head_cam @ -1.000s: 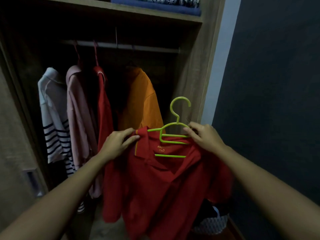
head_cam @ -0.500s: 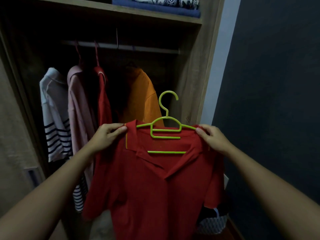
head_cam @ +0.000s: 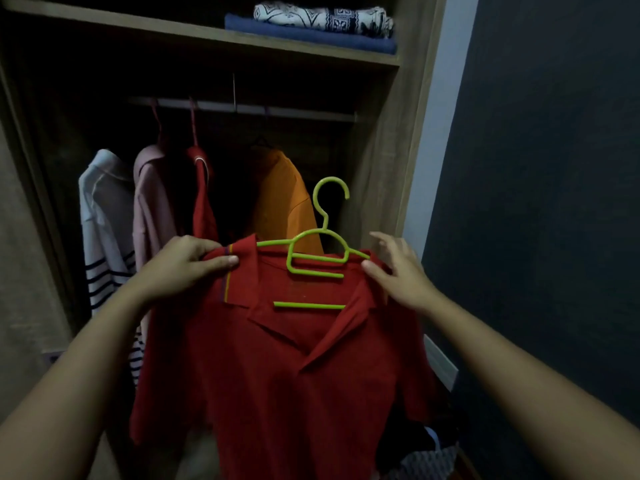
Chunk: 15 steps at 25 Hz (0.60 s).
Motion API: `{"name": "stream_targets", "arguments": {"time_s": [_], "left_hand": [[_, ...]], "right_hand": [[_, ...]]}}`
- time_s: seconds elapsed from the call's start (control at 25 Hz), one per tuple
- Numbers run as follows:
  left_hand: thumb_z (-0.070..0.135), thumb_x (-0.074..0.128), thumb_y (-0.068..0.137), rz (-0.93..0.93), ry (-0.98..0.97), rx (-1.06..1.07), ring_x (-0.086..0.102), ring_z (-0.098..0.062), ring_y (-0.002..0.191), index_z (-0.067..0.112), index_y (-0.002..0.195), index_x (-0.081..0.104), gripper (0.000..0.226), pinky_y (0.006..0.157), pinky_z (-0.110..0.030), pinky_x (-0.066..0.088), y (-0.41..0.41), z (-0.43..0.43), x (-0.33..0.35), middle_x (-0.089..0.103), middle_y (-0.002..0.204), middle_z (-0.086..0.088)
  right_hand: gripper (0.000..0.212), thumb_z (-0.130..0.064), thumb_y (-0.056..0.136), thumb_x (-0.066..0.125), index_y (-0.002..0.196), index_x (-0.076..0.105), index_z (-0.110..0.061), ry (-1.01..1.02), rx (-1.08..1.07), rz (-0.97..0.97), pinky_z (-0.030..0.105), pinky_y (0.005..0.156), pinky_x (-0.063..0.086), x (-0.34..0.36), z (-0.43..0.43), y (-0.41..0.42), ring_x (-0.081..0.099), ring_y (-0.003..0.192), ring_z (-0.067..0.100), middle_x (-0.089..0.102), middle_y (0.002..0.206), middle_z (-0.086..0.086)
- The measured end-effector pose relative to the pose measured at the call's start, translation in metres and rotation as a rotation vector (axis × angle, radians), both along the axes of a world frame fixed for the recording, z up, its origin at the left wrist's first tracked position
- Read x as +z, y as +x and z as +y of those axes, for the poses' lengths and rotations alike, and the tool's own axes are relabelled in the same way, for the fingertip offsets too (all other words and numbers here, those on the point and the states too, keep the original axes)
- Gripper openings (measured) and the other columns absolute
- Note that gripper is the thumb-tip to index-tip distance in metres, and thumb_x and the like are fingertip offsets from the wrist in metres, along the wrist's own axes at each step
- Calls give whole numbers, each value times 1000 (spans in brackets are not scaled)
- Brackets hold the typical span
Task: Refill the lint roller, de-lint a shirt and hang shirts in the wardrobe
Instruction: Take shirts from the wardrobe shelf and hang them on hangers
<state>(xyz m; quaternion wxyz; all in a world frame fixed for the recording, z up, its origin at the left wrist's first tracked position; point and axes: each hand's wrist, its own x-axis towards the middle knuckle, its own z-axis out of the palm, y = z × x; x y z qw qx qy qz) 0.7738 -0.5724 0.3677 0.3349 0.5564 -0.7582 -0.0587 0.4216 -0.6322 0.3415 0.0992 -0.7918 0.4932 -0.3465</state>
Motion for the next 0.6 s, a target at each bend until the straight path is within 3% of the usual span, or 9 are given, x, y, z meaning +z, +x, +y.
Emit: {"name": "stream_targets", "arguments": {"time_s": [0.08,0.2,0.36,0.44,0.52,0.6], "left_hand": [[46,62,84,-162,-95,128,54,-15,55,17,57,54,40,58,-33,42,-7,14,17,53,51,2],[53,56,85,-247,-175,329,60,-34,77,27,61,49,36,63,-39,44,-38,33,28,62,70,-8],[56,46,90,-282,-120,445,60,-41,95,23,94,62,36,70,-38,46,-106,43,23,66,97,-15],[67,37,88,-284,-76,355,61,-38,96,26,100,61,49,76,-39,49,-132,56,21,66,98,-11],[81,26,78,-164,-71,280,63,-33,94,33,99,62,63,77,-40,53,-137,64,33,68,92,-4],[79,26,79,3,-172,318,63,-34,94,36,98,64,60,78,-42,53,-127,40,50,70,90,-4]], "right_hand": [[50,-32,93,52,139,33,-23,87,143,-142,38,99,43,7,18,29,52,109,15,52,120,4],[50,-35,98,39,142,26,-17,362,294,-398,32,99,43,17,39,74,58,106,14,54,124,2],[57,-52,95,32,140,34,-18,650,327,-774,28,91,42,35,32,97,59,104,16,50,122,4],[54,-56,91,37,122,52,-14,696,317,-888,30,86,45,47,26,92,60,87,15,60,107,8],[40,-50,91,42,92,63,-16,687,350,-907,31,83,51,57,18,82,62,78,16,67,87,6],[28,-41,89,53,88,66,-16,649,387,-892,25,70,55,67,11,76,64,75,16,70,78,2]]}}
